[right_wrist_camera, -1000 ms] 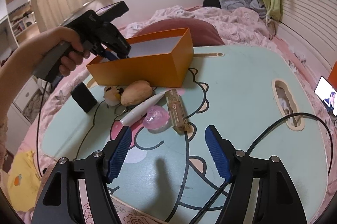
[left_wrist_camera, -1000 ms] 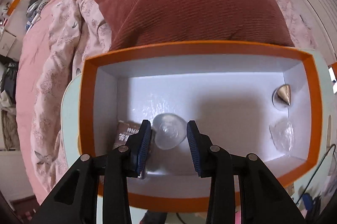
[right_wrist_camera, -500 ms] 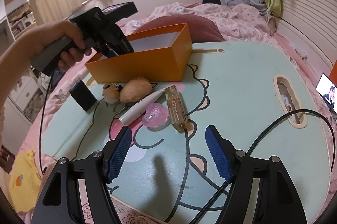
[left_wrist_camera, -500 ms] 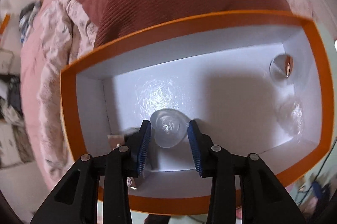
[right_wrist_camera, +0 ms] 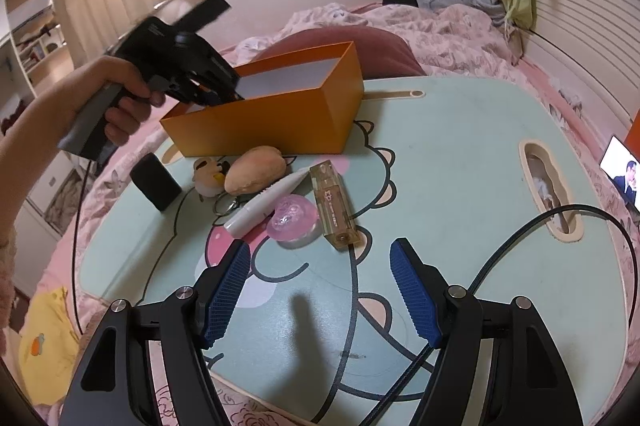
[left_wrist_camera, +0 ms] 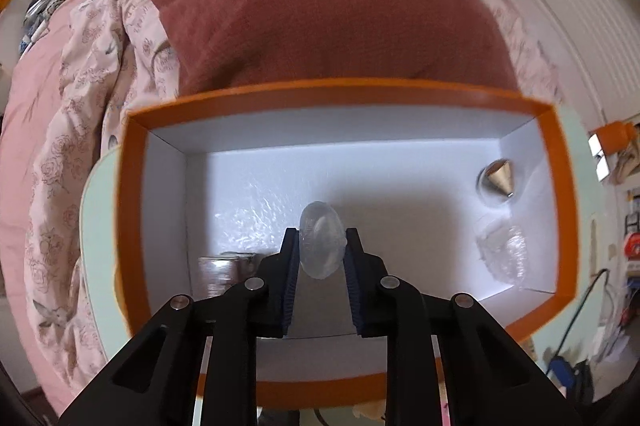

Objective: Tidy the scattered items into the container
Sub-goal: 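Lift the clear dome out and release it on the table with the left gripper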

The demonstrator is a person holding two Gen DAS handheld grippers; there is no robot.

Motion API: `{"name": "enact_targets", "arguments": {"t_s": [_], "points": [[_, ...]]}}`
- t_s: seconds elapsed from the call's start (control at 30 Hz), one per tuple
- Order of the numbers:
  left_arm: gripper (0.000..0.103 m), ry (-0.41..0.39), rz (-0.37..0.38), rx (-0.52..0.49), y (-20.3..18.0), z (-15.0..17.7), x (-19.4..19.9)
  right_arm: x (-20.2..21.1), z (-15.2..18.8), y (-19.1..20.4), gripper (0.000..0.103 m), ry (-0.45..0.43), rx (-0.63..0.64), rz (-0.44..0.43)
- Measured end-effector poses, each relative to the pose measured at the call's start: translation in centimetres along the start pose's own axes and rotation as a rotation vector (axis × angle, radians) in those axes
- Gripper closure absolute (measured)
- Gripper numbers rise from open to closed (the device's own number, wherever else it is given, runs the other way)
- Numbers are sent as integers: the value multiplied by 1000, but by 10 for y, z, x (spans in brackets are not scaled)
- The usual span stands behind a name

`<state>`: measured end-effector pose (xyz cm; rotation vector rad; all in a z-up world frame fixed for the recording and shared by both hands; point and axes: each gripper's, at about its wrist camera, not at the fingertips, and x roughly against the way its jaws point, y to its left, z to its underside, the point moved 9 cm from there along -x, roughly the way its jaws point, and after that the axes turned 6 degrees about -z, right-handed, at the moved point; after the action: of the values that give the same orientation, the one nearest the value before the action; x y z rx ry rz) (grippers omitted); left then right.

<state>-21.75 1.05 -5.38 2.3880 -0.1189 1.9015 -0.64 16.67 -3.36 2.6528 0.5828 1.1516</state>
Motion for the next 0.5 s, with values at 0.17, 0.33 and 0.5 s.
{"name": "enact_targets", "arguments": {"t_s": [0.17, 0.33, 0.5], "points": [[80, -99, 120, 32, -1, -1, 46, 0, 0, 1, 31, 2, 1, 2], [80, -212, 232, -18, -18, 30, 98, -1, 0, 1, 31, 8, 5, 4], [80, -217, 263, -76, -45, 86, 100, -3, 2, 2, 31, 19, 15, 14]]}}
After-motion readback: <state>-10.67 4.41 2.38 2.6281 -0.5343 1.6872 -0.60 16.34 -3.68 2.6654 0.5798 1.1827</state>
